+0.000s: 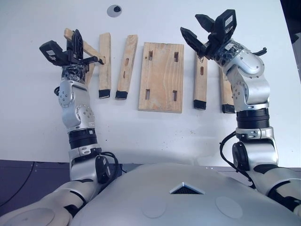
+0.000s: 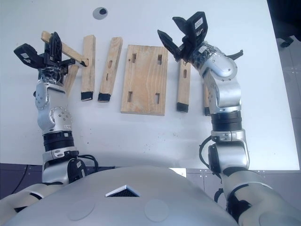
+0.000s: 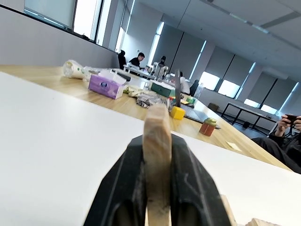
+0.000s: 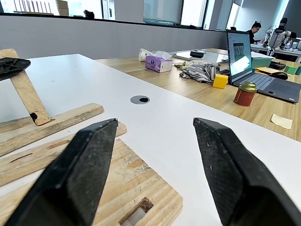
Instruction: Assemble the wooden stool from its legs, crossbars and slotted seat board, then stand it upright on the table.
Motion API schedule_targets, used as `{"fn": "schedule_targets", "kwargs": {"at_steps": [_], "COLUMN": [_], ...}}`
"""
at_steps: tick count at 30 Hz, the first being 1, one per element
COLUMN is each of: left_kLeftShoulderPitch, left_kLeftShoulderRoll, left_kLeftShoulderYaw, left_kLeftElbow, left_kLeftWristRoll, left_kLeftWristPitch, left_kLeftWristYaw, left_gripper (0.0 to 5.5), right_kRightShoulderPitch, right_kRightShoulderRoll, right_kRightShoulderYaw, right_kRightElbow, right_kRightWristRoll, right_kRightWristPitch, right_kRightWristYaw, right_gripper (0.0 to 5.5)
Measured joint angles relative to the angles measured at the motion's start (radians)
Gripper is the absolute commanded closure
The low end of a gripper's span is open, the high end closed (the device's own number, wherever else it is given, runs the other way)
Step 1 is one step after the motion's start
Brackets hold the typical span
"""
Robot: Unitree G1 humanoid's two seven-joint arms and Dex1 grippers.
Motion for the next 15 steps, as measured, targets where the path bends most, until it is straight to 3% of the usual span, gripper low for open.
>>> {"fn": "schedule_targets", "kwargs": {"at_steps": [7,15], "left_kLeftShoulderPitch": [-0.037,-0.007], "left_kLeftShoulderRoll": [-0.006,0.001], "left_kLeftShoulderYaw": [-0.014,-0.143], "left_kLeftElbow": [0.082,0.11], "left_kLeftWristRoll": [0.041,0.265], "left_kLeftWristPitch": [-0.08,-0.229], "left_kLeftWristYaw": [0.015,0.045], "left_gripper": [5.13,5.13], "right_kRightShoulderPitch": [0.0,0.0], "right_kRightShoulderRoll": [0.0,0.0], "right_kRightShoulderYaw": [0.009,0.022], "right_kRightElbow": [-0.001,-0.013], "right_kRightWristRoll": [0.0,0.0], "right_kRightWristPitch": [0.001,0.009], "right_kRightWristYaw": [-0.002,-0.002], "right_gripper": [2.54,2.54]}}
